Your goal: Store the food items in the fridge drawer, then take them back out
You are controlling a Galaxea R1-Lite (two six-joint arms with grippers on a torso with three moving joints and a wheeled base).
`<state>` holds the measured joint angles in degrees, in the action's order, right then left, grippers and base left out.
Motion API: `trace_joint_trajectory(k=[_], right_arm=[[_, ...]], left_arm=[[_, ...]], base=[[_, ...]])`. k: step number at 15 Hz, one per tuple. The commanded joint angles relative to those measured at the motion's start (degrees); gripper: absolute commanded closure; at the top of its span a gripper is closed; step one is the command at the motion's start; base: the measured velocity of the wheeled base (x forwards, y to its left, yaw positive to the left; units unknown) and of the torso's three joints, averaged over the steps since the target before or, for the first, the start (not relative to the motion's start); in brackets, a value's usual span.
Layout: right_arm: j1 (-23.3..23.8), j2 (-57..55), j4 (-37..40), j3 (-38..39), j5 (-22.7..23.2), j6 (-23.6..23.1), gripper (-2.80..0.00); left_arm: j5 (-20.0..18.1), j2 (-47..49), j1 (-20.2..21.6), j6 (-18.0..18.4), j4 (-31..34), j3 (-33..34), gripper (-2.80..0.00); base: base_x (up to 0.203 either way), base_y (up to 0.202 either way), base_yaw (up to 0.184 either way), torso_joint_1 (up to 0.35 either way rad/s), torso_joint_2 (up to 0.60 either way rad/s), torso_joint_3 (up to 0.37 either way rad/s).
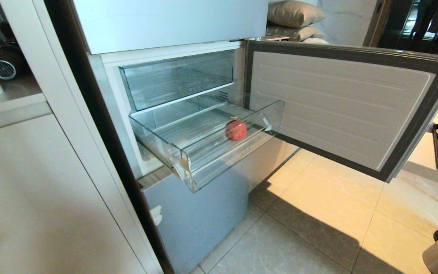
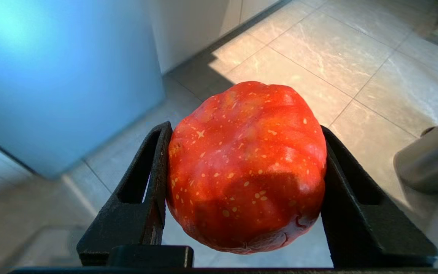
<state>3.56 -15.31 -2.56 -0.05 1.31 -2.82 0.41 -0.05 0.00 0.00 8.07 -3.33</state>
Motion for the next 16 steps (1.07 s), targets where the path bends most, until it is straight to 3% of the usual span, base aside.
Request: trace_joint_trajectory(k=[1,4,13,16], right_arm=[[-2.4,7.4,2.5,-0.1,-0.6,-1.0,0.0],[-3.3,14.9,3.0,0.0,-1.0,-1.4,0.0],[-3.4,15.3,3.0,0.0,-1.4,-1.5,0.0],[-3.4,15.3,3.0,0.1,-1.4,-1.6,0.0]], left_arm=[[0.0,0.0,0.1,0.0,0.0,0.0,0.0],[0.0,0.0,0.0,-0.1,0.0,0.0,0.0],[0.0,0.0,0.1,-0.1,0.0,0.0,0.0],[0.0,0.0,0.0,-0.1,0.0,0.0,0.0]], base=[[0.0,0.0,0.0,0.0,0.0,0.0],[0.0,0.0,0.0,0.0,0.0,0.0],[0.0,0.0,0.0,0.0,0.0,0.0],[-0.005,-0.002,0.127,0.002,0.0,0.004]])
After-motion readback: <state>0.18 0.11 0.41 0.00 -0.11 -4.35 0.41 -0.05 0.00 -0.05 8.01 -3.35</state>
